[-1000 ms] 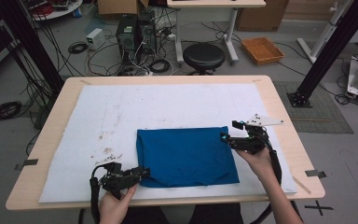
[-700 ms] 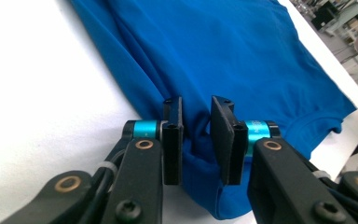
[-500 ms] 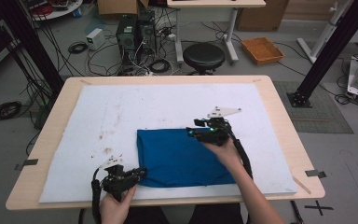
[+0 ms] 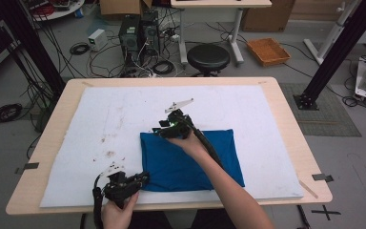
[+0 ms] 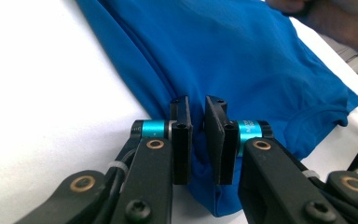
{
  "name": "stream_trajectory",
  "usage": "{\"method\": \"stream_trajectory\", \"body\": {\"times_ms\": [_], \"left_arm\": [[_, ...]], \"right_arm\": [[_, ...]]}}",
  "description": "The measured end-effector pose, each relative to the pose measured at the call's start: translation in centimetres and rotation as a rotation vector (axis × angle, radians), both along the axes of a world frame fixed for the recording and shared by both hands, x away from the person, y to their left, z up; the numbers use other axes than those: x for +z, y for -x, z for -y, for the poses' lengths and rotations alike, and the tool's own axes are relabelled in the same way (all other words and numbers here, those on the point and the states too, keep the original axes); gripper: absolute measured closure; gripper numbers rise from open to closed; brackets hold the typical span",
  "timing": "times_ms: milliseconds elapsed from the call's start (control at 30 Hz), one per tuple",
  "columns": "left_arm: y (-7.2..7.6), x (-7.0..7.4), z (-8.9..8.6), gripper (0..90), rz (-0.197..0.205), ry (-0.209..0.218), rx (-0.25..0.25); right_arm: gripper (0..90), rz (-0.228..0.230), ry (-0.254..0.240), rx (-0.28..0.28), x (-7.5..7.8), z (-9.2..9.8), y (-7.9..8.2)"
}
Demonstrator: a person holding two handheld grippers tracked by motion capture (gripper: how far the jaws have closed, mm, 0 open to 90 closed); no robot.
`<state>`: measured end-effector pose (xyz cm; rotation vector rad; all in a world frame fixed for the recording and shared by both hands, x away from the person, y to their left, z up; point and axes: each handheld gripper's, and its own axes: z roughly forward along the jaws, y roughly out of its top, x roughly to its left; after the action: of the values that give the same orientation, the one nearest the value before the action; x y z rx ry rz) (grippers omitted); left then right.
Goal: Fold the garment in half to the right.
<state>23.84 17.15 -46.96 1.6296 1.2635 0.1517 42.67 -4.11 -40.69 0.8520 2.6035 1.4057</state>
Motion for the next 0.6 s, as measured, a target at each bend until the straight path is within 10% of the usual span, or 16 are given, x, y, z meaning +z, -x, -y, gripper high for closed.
{"method": "stream_trajectory", "body": {"times_ms": [233,600], "left_arm": [[-0.1,0.0,0.0,80.8,-0.016,0.017,0.013],[0.0,-0.1,0.0,80.8,-0.018,0.025,0.020]], "right_arm": [[55.2,-0.076,0.040,0.021,-1.1,-3.5,-2.4],[61.9,-0.004,0.183,0.010,-2.4,-7.3,-1.8]]}}
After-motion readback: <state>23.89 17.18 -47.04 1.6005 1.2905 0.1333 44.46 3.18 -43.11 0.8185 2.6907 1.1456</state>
